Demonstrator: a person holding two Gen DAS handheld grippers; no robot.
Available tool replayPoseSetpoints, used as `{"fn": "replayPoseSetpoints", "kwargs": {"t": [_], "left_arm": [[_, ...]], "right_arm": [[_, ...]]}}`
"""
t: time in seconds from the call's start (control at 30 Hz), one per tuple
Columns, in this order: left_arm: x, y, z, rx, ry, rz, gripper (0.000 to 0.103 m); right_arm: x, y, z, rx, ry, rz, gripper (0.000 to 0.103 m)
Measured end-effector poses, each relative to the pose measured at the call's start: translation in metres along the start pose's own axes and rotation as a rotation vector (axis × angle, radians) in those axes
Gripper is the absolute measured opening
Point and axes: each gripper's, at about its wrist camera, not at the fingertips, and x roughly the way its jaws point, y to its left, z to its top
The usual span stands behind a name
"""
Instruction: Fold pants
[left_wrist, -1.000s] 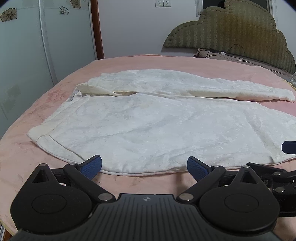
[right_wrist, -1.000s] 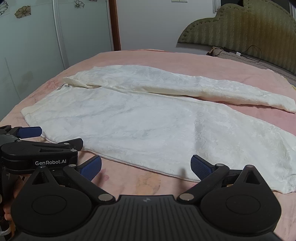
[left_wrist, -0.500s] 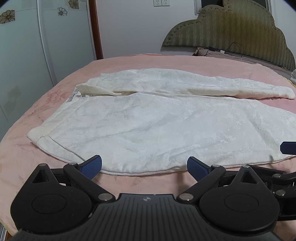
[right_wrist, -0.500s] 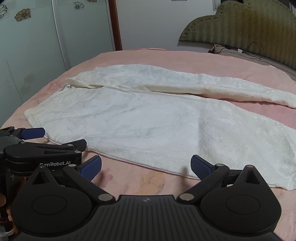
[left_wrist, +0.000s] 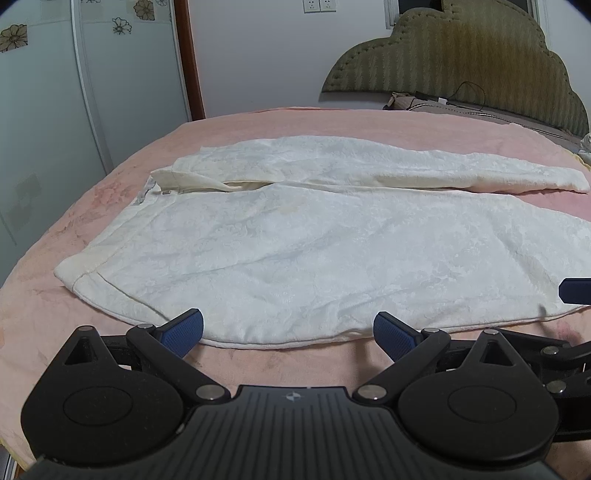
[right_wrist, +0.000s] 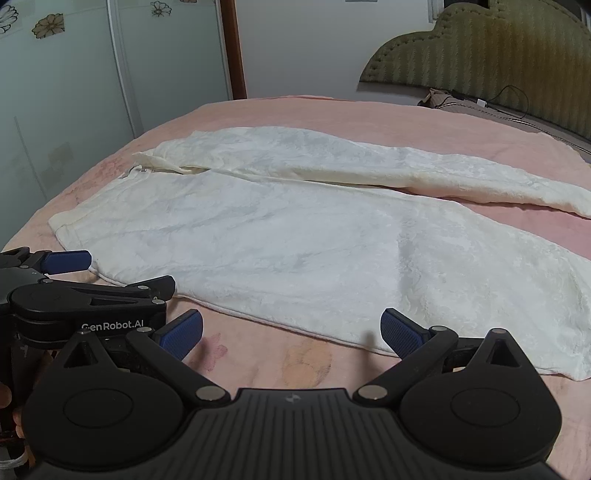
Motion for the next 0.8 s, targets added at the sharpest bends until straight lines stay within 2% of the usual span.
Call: {"fn": "replayPoseSetpoints", "kwargs": {"t": [0.37,0.8], "left_arm": [[0.0009,0.001,-0.0014,0.001,-0.003,-0.003,0.1],[0.0098,-0.0003,-0.0023,0.015,0.014,-0.008,0.1]], "right_arm": [[-0.0055,-0.0017,0.0003,0.025,-0.033,0.012,0.103],[0.0013,0.0022,-0.002,0.017,-0.008,0.022,0.103]]}}
